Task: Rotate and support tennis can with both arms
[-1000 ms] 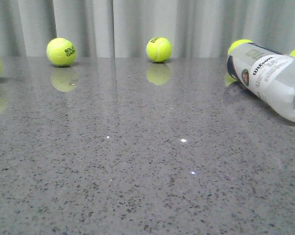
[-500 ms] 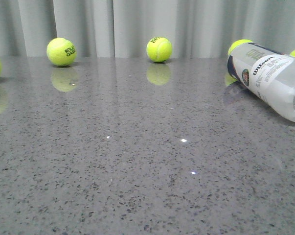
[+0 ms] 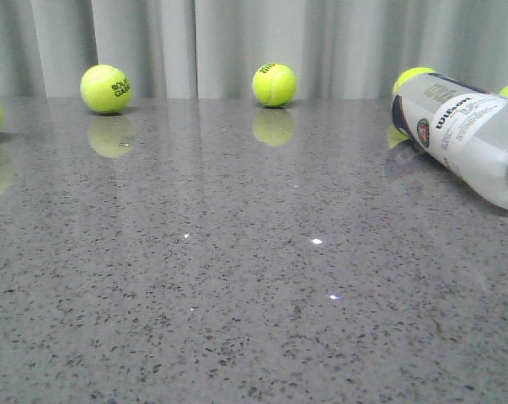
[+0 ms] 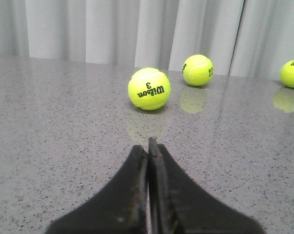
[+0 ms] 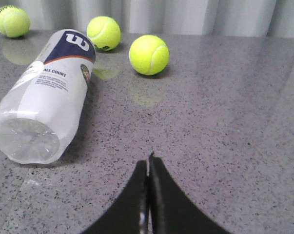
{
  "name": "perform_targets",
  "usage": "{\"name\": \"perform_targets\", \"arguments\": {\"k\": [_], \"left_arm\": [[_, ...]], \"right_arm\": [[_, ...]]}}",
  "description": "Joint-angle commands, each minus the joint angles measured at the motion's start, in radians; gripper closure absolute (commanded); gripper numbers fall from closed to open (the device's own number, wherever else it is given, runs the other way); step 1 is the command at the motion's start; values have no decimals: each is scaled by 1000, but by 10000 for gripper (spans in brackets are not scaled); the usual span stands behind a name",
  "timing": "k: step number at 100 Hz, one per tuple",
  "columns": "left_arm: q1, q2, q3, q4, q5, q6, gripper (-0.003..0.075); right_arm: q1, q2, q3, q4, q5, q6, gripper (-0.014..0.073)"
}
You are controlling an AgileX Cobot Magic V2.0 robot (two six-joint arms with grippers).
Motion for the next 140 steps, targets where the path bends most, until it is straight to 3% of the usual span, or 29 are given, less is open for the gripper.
{"name": "perform_targets", "arguments": {"k": [1,12,21,26,38,47,56,96,140], "left_arm": [[1,-34,43,-3,-78,0,739],[1,-34,43,-3,-78,0,739],[1,-34,43,-3,-78,0,739],[1,-34,43,-3,-78,0,739],[1,-34,43,-3,-78,0,739],[1,-34,43,-3,-78,0,739],[1,-34,43,-3,-78,0,739],[1,-34,43,-3,-78,0,739],[1,-34,43,-3,-78,0,739]], "right_arm": [[-4,98,-94,-6,0,-9,652],[-4,209,-179,4,87,-9,636],[-4,306,-255,26,139,-9,545],[-4,355,-297,41,164,-9,445],[-4,458,-406,70,224,-10,87],[-4,526,-492,75,276,-20,-77],[-4,599,-588,116,345,-37,-38],[-3,962,-897,481,576,-184,-38],[44,1377,-1127,519,613,-193,-38]]}}
